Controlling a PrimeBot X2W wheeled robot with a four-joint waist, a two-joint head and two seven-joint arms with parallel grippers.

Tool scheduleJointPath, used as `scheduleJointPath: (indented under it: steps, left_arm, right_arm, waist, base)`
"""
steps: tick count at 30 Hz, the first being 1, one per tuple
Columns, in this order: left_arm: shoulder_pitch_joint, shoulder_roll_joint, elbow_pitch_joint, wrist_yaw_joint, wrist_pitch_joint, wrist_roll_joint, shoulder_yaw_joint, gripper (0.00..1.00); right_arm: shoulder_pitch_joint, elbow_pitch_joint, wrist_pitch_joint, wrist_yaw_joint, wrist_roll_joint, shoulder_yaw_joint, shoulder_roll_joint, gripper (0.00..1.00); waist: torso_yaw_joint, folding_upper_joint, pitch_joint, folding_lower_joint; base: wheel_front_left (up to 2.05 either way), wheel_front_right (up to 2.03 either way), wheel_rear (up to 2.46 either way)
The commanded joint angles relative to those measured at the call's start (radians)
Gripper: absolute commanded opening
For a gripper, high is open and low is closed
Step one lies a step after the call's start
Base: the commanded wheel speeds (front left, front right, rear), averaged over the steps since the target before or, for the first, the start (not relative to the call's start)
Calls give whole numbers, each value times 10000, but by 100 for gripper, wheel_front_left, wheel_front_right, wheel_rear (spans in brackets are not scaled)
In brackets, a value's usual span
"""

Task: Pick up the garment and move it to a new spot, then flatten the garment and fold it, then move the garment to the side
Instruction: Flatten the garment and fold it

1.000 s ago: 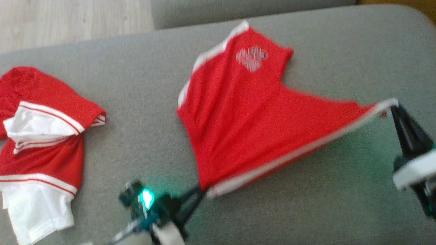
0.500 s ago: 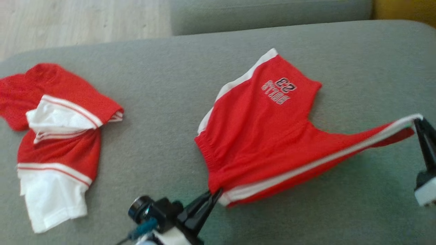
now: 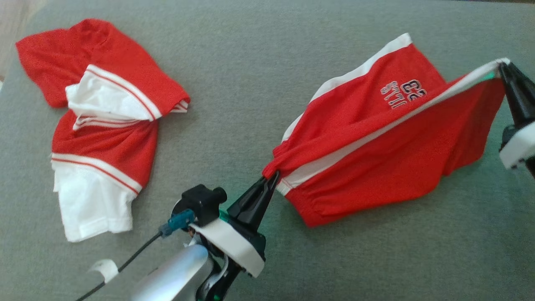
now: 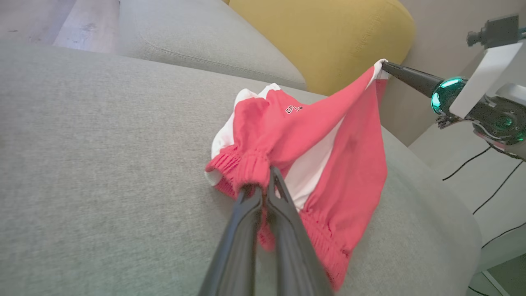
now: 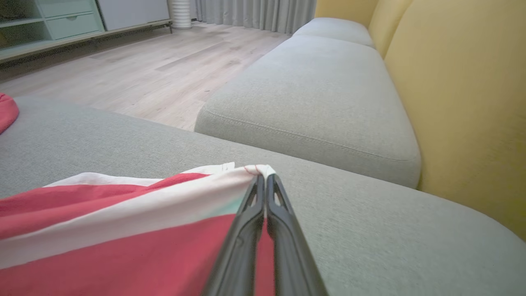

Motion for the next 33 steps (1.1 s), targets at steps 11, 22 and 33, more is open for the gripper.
scheduleJointPath:
  steps: [11,22,33]
  left_arm:
    - [-1398,-349,448,-219,-128,-57,536,0]
    - [-1953,-841,1637,-50,-549,340,497,100]
    - [-323,-1186,-386,2615,-1029,3290,1907,100]
  right_arm:
    - [-2637,1801,-482,63,602,2174,-603,0]
    - [-3745,3292,-1643,63,1862,3842,-460,100]
    - [-3176,3886,-1726,63,3646,4686,-1226,100]
  waist:
    - [871,0,794,-3]
    - [971,0,1120,-3]
    - [1095,0,890,-3]
  base:
    - [0,0,0]
    - [0,0,0]
    - [0,0,0]
